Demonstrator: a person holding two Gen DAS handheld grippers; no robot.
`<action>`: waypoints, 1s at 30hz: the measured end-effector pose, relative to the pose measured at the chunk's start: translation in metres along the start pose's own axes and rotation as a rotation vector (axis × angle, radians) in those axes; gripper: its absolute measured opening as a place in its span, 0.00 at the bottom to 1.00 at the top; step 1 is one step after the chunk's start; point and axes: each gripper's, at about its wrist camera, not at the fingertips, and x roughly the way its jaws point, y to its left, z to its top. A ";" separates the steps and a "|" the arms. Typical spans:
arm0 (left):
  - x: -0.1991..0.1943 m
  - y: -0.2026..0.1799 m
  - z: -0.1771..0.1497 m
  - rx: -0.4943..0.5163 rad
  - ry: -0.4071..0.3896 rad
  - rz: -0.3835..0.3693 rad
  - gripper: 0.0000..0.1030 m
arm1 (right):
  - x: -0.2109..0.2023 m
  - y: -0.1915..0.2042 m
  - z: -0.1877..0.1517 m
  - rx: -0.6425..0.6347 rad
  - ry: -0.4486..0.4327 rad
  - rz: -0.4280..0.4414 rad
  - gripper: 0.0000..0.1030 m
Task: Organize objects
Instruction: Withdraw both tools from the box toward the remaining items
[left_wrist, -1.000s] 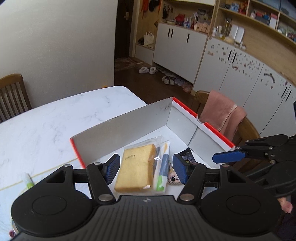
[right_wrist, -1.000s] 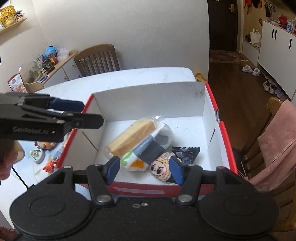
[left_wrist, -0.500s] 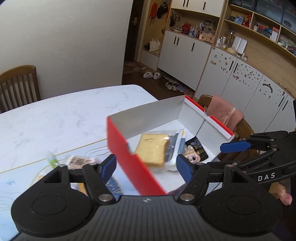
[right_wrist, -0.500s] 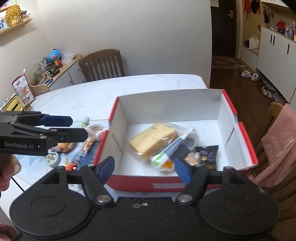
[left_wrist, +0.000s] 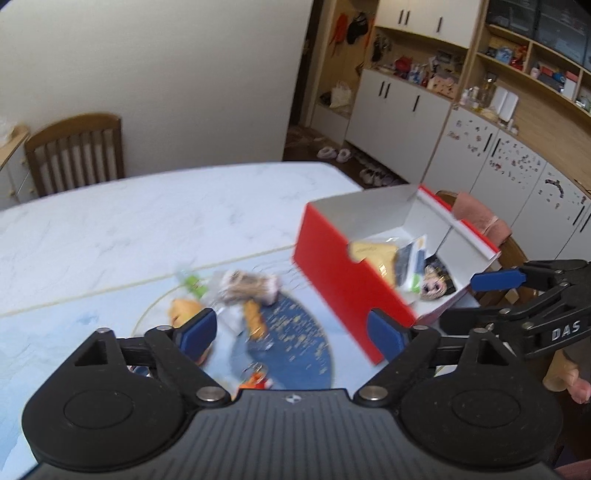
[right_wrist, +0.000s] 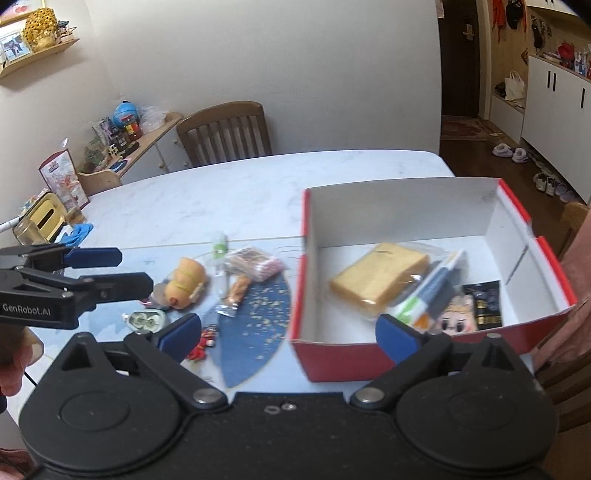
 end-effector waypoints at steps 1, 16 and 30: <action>-0.001 0.007 -0.003 -0.015 0.003 0.002 0.89 | 0.002 0.005 0.000 -0.001 0.002 0.003 0.98; -0.022 0.071 -0.057 0.011 -0.030 0.073 1.00 | 0.024 0.054 -0.013 -0.023 0.047 -0.014 0.98; 0.008 0.104 -0.088 0.082 0.013 0.076 1.00 | 0.074 0.085 -0.019 -0.045 0.098 -0.046 0.98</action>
